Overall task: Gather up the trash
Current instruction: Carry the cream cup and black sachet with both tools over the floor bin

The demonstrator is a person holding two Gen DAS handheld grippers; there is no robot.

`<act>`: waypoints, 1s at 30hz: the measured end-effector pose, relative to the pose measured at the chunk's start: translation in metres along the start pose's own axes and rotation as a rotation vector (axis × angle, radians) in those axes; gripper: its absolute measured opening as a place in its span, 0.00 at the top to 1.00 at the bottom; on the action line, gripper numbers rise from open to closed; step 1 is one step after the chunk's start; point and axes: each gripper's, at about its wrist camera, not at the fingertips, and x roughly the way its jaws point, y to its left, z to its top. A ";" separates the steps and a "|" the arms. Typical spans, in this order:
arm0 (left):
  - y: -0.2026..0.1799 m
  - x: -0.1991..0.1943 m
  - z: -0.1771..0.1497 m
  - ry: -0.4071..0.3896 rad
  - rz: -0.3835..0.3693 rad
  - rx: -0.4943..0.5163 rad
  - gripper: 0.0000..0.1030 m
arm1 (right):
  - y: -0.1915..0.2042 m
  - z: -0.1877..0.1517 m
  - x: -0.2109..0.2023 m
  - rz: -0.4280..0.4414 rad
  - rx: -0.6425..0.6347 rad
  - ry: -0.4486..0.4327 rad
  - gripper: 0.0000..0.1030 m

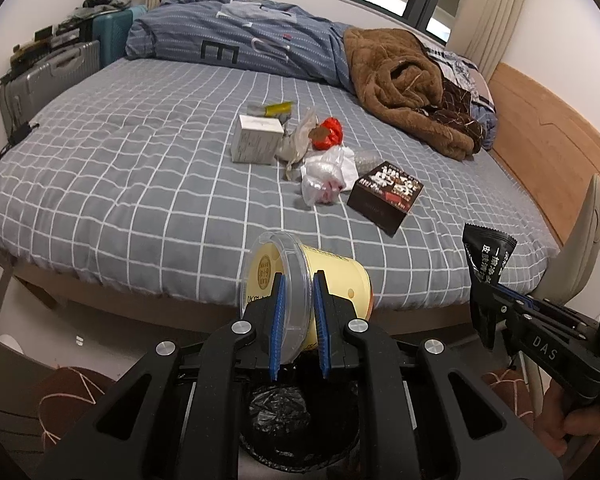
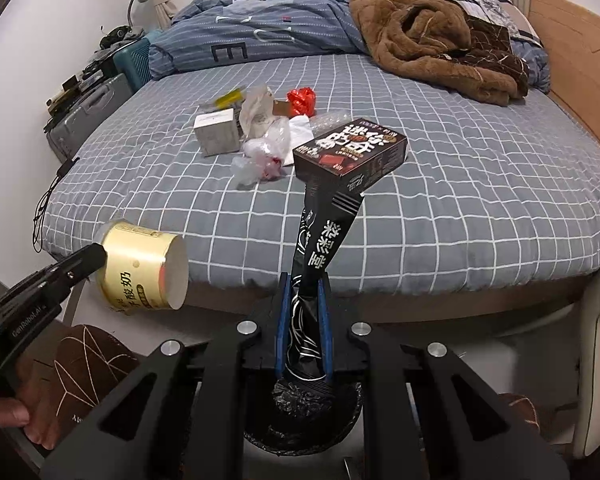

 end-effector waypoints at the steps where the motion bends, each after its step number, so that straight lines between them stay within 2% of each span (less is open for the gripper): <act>1: 0.000 0.001 -0.003 0.003 0.002 0.001 0.87 | 0.000 -0.002 0.001 0.002 0.001 0.003 0.88; 20: 0.013 0.057 -0.059 0.141 0.032 0.003 0.87 | -0.008 -0.057 0.072 0.031 0.033 0.159 0.88; 30: 0.027 0.092 -0.098 0.213 0.050 -0.008 0.87 | -0.006 -0.087 0.117 0.051 0.021 0.249 0.88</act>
